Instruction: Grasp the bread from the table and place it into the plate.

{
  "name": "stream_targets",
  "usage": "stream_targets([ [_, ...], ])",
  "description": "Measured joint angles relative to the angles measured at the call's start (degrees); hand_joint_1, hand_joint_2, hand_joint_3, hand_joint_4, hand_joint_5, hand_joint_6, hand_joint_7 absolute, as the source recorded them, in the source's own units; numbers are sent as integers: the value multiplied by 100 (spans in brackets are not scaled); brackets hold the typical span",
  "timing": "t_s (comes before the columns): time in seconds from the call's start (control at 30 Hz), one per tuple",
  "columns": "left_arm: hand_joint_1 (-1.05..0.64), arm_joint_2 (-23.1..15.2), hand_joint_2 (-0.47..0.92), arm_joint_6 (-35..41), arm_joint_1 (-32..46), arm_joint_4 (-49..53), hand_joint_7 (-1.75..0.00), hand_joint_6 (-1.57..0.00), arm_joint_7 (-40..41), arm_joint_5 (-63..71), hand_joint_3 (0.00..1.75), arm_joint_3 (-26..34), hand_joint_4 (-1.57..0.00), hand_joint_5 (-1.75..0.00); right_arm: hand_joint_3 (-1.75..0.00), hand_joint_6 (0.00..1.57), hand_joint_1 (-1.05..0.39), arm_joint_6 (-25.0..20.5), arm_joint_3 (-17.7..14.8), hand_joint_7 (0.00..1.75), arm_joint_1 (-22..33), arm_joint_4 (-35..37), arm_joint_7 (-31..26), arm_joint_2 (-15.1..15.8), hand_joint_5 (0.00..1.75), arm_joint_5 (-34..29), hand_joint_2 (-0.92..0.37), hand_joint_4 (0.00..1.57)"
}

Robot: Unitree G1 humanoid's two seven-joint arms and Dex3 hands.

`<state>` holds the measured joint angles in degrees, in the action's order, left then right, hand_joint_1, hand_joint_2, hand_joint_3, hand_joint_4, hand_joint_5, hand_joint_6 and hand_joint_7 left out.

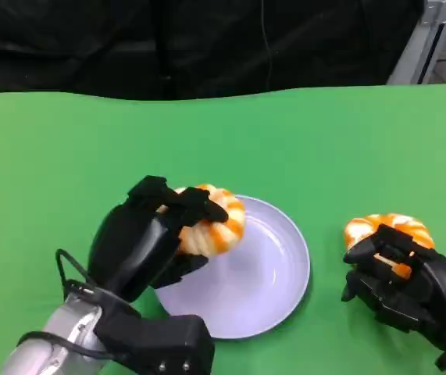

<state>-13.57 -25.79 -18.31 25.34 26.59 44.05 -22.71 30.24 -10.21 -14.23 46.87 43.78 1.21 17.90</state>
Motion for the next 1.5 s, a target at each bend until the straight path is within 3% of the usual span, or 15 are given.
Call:
stream_targets([
  [0.37,-10,258,92,-345,-384,500,-115,-68,-195,-175,7,-218,-56,-145,-53,56,1,1,2,120,0,-1,-1,-2,169,1,-88,46],
  [0.63,-9,408,92,-575,-470,969,-106,-71,-342,-435,11,-249,-58,-137,-55,58,4,-4,-14,119,1,-22,-55,-29,171,21,-87,46],
  [0.8,-8,462,92,-636,-560,1190,-91,-77,-404,-513,10,-249,-56,-143,-56,58,2,-32,-31,120,3,-57,-87,-68,173,25,-87,46],
  [0.93,-5,530,92,-673,-630,1519,-95,-76,-449,-607,8,-258,-51,-150,-58,57,3,-33,-35,122,9,-124,-153,-86,174,24,-86,46],
  [1.3,-5,542,92,-650,-851,2003,-95,-72,-617,-636,9,-269,-46,-149,-60,56,3,-33,-28,126,11,-128,-166,-86,175,19,-85,45],
  [1.4,-9,542,92,-652,-871,2053,-87,-71,-617,-636,11,-270,-48,-138,-61,56,4,-35,-28,126,12,-129,-166,-87,175,19,-85,45],
  [1.43,-14,542,92,-652,-873,2061,-73,-74,-617,-636,12,-270,-49,-129,-60,56,4,-37,-27,126,12,-130,-166,-86,174,19,-85,44],
  [1.5,-17,542,92,-655,-883,2083,-63,-76,-617,-636,13,-270,-50,-123,-61,55,4,-41,-26,126,13,-137,-167,-86,174,19,-84,44],
])
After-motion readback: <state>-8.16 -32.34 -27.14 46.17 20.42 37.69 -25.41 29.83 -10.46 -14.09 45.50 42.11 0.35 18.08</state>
